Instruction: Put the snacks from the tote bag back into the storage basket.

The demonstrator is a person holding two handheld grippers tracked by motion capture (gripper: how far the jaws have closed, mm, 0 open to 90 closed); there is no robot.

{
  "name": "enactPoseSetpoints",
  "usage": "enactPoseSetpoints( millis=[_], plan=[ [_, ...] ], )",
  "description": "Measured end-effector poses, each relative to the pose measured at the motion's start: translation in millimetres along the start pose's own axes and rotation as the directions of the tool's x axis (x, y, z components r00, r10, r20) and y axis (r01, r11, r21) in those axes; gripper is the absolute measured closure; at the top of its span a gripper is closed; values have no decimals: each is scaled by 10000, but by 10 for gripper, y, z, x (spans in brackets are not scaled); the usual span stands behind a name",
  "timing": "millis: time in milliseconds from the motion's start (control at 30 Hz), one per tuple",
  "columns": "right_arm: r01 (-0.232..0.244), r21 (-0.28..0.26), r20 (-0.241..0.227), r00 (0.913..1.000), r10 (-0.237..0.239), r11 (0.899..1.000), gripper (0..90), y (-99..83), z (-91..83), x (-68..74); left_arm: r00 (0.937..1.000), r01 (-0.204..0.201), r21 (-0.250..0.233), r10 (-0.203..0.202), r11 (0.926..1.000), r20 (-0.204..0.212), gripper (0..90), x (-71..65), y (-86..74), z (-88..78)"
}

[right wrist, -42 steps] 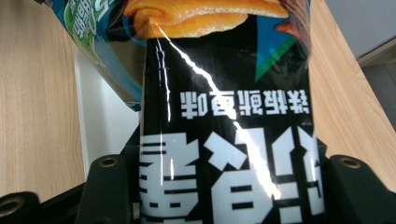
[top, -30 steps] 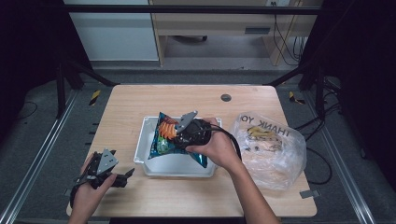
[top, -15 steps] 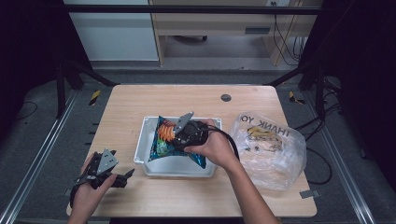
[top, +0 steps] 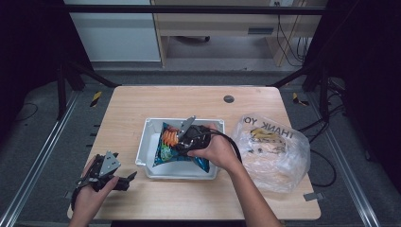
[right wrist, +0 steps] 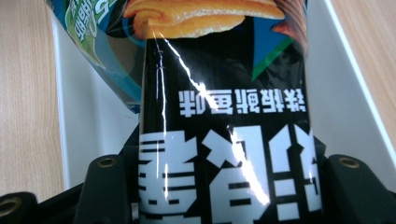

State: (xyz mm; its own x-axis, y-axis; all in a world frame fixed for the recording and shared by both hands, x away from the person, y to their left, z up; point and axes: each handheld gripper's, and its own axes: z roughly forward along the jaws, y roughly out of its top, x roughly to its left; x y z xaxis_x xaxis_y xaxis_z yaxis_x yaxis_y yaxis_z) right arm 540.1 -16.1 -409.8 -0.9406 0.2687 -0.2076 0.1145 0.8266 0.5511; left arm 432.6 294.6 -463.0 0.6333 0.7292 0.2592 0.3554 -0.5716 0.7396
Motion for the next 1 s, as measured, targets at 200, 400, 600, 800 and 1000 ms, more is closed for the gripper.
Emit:
enactPoseSetpoints(
  millis=[200,400,600,800,1000],
  plan=[
    [56,110,-32,10000,-56,9999,415,3,24,7,10000,-1,-11,1,10000,7,42,-8,1,7],
    [-24,87,-28,10000,24,10000,415,-9,28,-20,10000,-6,33,6,10000,-8,42,3,-1,12],
    [6,120,-17,10000,-6,9999,415,9,48,-61,10000,-25,74,25,10000,4,42,3,-4,10],
    [-30,217,-56,10000,31,9998,416,8,87,-77,10000,-45,72,45,10000,22,42,3,0,13],
    [-56,383,-60,10000,58,9993,416,-2,132,-95,10000,-25,60,24,10000,19,42,8,-1,11]
  ],
)
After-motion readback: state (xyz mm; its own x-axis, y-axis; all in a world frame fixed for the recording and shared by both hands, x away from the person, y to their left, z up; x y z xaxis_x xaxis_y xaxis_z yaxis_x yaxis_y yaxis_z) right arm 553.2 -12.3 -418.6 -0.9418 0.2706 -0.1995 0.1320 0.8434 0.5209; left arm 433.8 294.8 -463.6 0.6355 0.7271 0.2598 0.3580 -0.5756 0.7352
